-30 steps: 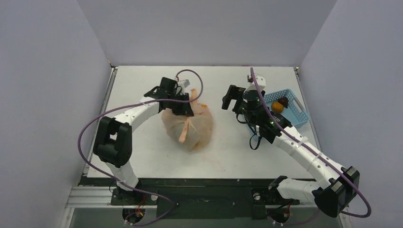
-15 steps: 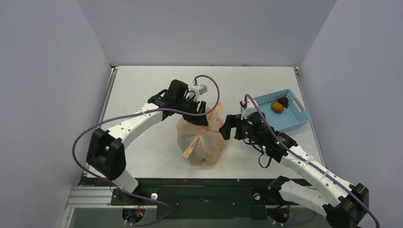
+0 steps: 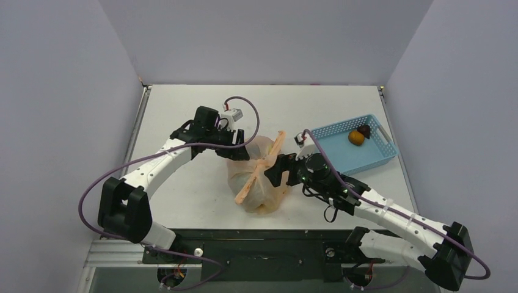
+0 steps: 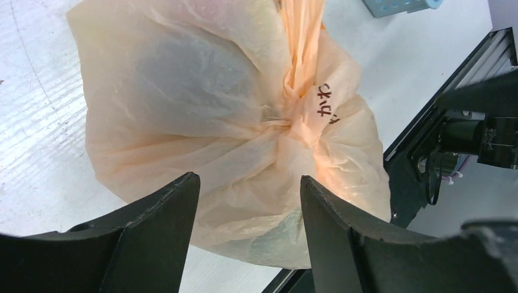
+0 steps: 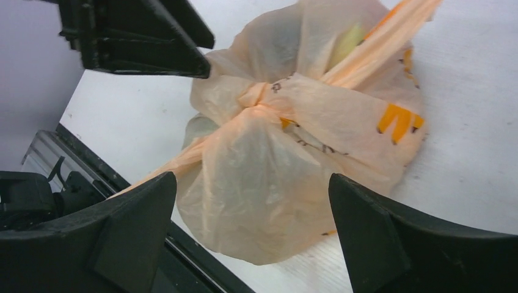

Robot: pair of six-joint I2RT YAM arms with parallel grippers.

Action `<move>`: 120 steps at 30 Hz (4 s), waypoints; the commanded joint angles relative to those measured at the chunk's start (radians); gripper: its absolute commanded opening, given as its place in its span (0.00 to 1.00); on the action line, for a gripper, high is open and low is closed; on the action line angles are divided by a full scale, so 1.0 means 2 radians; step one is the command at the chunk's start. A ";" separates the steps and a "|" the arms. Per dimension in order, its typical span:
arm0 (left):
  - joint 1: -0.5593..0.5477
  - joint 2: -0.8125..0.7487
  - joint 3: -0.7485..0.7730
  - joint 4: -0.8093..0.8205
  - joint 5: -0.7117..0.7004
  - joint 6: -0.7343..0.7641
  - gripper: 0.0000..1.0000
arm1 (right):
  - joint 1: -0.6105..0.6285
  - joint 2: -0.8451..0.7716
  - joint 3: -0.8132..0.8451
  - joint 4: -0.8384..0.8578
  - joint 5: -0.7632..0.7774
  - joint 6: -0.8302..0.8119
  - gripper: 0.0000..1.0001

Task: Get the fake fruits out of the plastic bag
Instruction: Untie the plastic bag at the center of the board.

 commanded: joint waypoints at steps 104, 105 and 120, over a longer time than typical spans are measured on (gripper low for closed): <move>-0.032 -0.240 -0.114 0.163 -0.139 0.055 0.43 | -0.040 0.011 -0.099 0.170 -0.051 -0.005 0.00; -0.032 -0.239 -0.115 0.168 -0.140 0.055 0.44 | -0.039 0.011 -0.097 0.169 -0.056 -0.006 0.00; -0.058 -0.090 -0.045 0.090 -0.106 0.070 0.48 | -0.038 0.007 -0.089 0.165 -0.069 -0.016 0.00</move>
